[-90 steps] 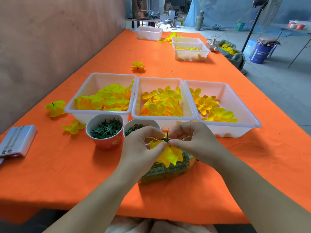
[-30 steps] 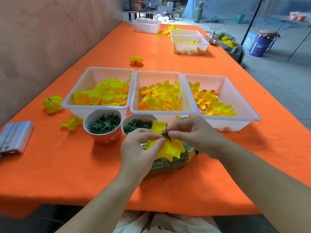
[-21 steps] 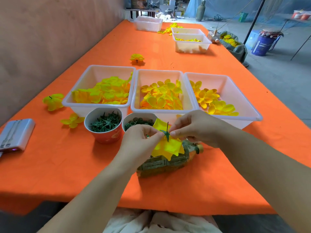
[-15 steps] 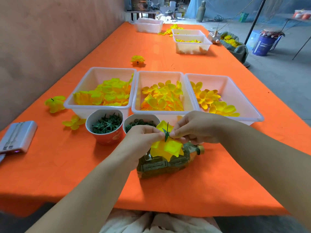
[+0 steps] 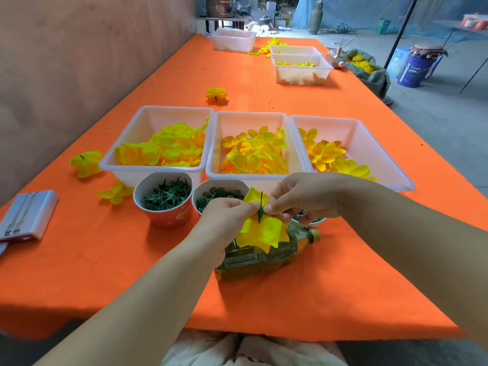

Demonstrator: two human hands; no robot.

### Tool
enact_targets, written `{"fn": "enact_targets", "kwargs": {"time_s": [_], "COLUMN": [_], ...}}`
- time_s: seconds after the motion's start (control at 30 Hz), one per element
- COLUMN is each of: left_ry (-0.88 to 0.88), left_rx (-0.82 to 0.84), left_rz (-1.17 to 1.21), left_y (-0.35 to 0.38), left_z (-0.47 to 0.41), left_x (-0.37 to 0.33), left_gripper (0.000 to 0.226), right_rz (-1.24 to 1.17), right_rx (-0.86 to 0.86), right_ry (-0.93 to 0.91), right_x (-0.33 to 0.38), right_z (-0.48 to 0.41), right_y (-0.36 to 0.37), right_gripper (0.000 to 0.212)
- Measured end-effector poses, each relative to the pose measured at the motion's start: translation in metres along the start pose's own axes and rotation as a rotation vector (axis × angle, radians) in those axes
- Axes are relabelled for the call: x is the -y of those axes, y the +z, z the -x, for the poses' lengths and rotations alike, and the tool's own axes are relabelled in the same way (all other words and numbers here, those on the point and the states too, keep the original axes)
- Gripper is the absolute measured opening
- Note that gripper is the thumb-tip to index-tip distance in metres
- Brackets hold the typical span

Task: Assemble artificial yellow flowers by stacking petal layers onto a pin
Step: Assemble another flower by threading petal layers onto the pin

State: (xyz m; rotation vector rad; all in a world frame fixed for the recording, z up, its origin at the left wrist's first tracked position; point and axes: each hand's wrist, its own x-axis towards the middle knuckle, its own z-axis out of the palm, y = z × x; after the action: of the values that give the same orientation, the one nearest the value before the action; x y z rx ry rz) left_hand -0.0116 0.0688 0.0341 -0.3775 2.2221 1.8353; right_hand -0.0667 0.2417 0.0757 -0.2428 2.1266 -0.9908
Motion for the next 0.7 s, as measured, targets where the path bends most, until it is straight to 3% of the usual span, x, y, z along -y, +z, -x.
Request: {"fn": "enact_targets", "kwargs": {"time_s": [0.17, 0.53, 0.7], "left_ry": [-0.008, -0.052, -0.044], "left_rx": [-0.03, -0.035, 0.008], "left_rz": [0.033, 0.103, 0.103], "left_y": [0.004, 0.003, 0.0], "left_z": [0.002, 0.0, 0.002], "left_x": [-0.003, -0.006, -0.006], "left_gripper": [0.017, 0.019, 0.011], "right_rz": [0.022, -0.014, 0.228], "right_rx": [0.02, -0.114, -0.413], "right_ry": [-0.019, -0.08, -0.224], "right_x": [-0.001, -0.009, -0.007], "right_z": [0.0, -0.002, 0.01], "right_y": [0.0, 0.012, 0.019], "right_gripper": [0.035, 0.026, 0.018]}}
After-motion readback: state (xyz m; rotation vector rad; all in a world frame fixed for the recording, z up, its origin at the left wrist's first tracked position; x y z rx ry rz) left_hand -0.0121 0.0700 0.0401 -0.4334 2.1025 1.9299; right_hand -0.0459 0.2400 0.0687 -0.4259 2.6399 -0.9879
